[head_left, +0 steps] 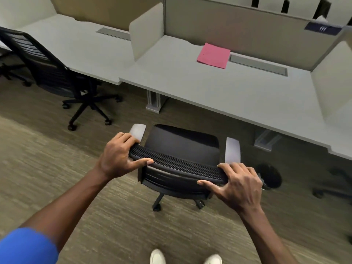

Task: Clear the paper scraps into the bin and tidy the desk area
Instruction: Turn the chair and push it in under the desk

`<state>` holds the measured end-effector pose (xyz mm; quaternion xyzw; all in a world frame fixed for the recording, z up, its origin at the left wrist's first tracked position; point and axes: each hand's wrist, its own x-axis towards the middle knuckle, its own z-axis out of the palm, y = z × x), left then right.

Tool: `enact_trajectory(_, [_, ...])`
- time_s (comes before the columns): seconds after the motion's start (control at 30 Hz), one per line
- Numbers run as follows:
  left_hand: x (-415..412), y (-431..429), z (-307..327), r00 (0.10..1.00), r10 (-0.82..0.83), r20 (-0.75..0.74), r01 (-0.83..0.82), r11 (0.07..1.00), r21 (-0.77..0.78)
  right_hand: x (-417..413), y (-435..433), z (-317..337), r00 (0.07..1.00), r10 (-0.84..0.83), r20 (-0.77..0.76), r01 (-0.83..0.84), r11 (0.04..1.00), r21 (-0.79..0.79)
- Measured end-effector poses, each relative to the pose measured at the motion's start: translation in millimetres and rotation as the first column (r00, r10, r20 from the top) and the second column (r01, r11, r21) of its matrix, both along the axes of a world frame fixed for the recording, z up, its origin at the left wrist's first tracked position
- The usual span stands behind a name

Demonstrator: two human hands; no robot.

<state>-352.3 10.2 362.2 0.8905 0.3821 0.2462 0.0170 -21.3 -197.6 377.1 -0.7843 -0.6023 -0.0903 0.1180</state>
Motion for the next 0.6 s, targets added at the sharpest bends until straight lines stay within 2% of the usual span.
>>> enact_trajectory(0.33, [57.7, 46.6, -2.0, 0.999, -0.037, -0.027, 0.037, 0.999, 0.021, 49.0, 38.2, 1.0, 0.998, -0.055, 0.015, 0.055, 0.998, 0.004])
enact_trajectory(0.6, [98.2, 110.9, -8.1, 1.000, -0.008, 0.000, 0.008, 1.000, 0.001, 88.4, 105.2, -4.4, 0.999, -0.046, -0.008, 0.046, 0.999, 0.025])
